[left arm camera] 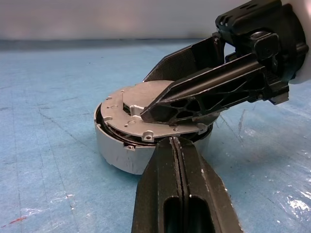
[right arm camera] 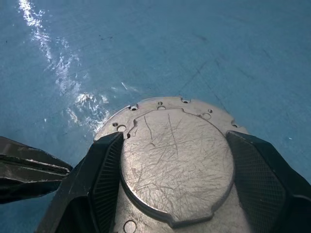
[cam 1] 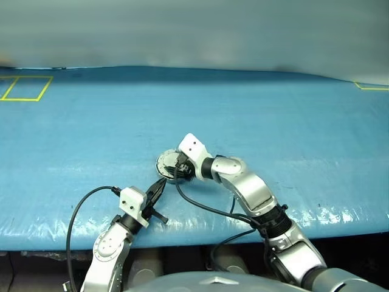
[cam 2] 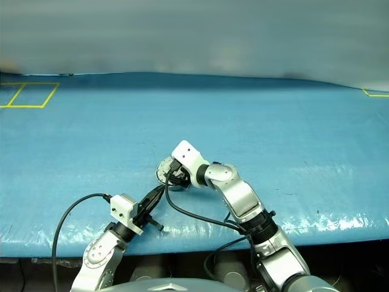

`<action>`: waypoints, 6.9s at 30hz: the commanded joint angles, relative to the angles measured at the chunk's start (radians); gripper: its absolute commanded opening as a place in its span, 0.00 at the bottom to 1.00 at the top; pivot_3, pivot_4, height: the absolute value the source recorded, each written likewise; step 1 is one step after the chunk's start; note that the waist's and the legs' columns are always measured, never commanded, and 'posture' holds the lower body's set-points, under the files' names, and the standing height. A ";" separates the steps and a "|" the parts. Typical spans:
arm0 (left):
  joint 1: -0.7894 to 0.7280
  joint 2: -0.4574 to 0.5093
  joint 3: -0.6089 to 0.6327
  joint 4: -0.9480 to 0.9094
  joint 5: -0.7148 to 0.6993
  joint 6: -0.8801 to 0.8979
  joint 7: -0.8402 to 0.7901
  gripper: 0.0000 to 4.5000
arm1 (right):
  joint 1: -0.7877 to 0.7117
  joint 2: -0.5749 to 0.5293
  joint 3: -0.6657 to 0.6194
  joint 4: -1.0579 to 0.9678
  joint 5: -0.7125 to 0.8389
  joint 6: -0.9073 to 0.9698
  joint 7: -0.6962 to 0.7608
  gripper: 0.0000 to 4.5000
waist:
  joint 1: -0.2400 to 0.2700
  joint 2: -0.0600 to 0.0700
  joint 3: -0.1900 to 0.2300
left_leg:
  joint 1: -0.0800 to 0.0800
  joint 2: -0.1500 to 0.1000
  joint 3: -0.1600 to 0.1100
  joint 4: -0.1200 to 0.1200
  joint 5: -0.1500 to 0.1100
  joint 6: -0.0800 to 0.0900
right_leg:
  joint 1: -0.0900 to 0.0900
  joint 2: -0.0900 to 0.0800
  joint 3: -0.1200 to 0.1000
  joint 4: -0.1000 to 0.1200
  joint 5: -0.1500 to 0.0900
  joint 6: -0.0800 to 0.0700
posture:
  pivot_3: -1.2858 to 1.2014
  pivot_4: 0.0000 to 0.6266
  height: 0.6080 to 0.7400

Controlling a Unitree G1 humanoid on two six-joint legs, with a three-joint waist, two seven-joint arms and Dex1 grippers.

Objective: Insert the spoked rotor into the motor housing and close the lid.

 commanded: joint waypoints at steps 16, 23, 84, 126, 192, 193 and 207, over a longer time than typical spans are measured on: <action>0.001 -0.002 -0.017 -0.022 -0.013 -0.007 -0.007 0.00 | 0.067 0.034 0.039 -0.050 -0.015 -0.033 -0.098 0.67 | 0.000 0.000 0.000 | 0.000 0.000 0.000 -0.001 0.000 0.000 | -0.001 0.000 0.000 0.000 -0.001 -0.001 | 0.52 0.24 1.00; 0.006 -0.003 -0.016 -0.029 -0.008 -0.006 0.005 0.00 | 0.076 0.016 0.073 -0.013 -0.055 -0.099 -0.111 0.67 | -0.002 0.000 0.000 | 0.000 0.000 0.000 -0.001 0.000 0.000 | -0.001 0.000 0.000 0.000 -0.001 -0.001 | 0.52 0.24 1.00; -0.635 0.342 0.150 0.156 -0.483 1.118 -0.153 0.00 | 0.075 0.008 0.048 0.047 -0.052 -0.114 -0.094 0.67 | -0.011 -0.001 0.000 | 0.002 -0.002 -0.003 -0.001 0.001 -0.002 | 0.002 0.000 -0.001 0.001 0.003 0.005 | 0.52 0.24 1.00; -0.636 0.335 0.118 0.180 -0.368 1.041 -0.265 0.00 | 0.281 0.447 -0.701 -0.054 0.978 0.522 -0.547 0.99 | 0.001 0.000 -0.001 | 0.001 -0.002 -0.004 -0.006 0.001 -0.001 | 0.002 -0.003 -0.003 -0.002 0.000 0.003 | 0.52 0.24 1.00; -0.147 -0.317 0.578 -0.160 -1.325 1.041 0.416 1.00 | 0.266 0.281 -0.427 -0.009 1.514 0.125 -0.742 0.25 | -0.011 0.000 0.001 | -0.009 -0.001 -0.007 -0.007 -0.001 0.002 | -0.001 -0.002 -0.005 -0.016 0.004 0.009 | 0.52 0.24 1.00; -0.140 -0.325 0.562 -0.155 -1.334 1.026 0.424 1.00 | 0.263 0.280 -0.421 -0.011 1.517 0.128 -0.745 0.25 | -0.011 0.000 0.001 | -0.009 -0.001 -0.007 -0.006 -0.001 0.002 | -0.001 -0.002 -0.005 -0.016 0.004 0.008 | 0.52 0.24 1.00; -0.134 -0.309 0.383 -0.112 -1.478 0.888 0.445 1.00 | 0.292 0.272 -0.345 -0.058 1.561 0.142 -0.781 0.25 | -0.011 0.000 0.001 | -0.009 -0.002 -0.007 -0.006 -0.001 0.002 | -0.001 -0.001 -0.004 -0.016 0.005 0.007 | 0.52 0.24 1.00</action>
